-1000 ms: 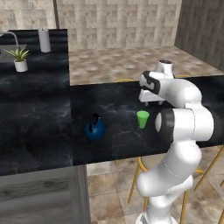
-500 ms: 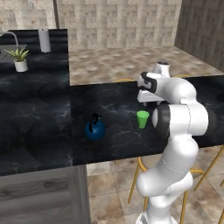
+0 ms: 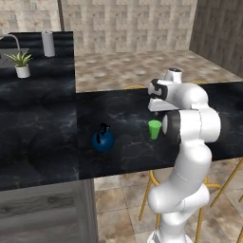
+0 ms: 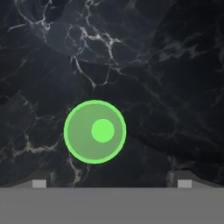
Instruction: Pick the kettle and cup and place them in the sink. Then turn on the water.
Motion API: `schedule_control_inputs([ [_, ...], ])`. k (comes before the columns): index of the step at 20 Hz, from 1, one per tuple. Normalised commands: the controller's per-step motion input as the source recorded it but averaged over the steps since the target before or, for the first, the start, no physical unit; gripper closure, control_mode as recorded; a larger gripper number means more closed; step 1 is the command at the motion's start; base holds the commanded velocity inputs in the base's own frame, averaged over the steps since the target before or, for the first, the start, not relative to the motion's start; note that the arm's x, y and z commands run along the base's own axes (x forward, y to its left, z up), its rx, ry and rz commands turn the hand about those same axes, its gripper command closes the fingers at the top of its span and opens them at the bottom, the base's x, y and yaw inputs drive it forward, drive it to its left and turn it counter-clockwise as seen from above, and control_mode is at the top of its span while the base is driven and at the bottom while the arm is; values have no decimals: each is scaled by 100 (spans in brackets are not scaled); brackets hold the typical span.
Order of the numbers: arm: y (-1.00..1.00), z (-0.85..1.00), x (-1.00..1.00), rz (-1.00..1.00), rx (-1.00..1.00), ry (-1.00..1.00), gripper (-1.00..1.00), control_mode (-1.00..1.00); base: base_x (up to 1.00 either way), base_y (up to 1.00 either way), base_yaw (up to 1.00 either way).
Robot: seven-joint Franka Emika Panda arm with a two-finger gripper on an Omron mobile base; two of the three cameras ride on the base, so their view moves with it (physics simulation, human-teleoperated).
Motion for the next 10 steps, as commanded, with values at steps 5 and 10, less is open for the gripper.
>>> schedule_control_inputs([
  [5,-10,-11,13,0,0,0,-100,-100,0,0,0],
  [10,-5,-18,4,0,0,0,-100,-100,0,0,0],
])
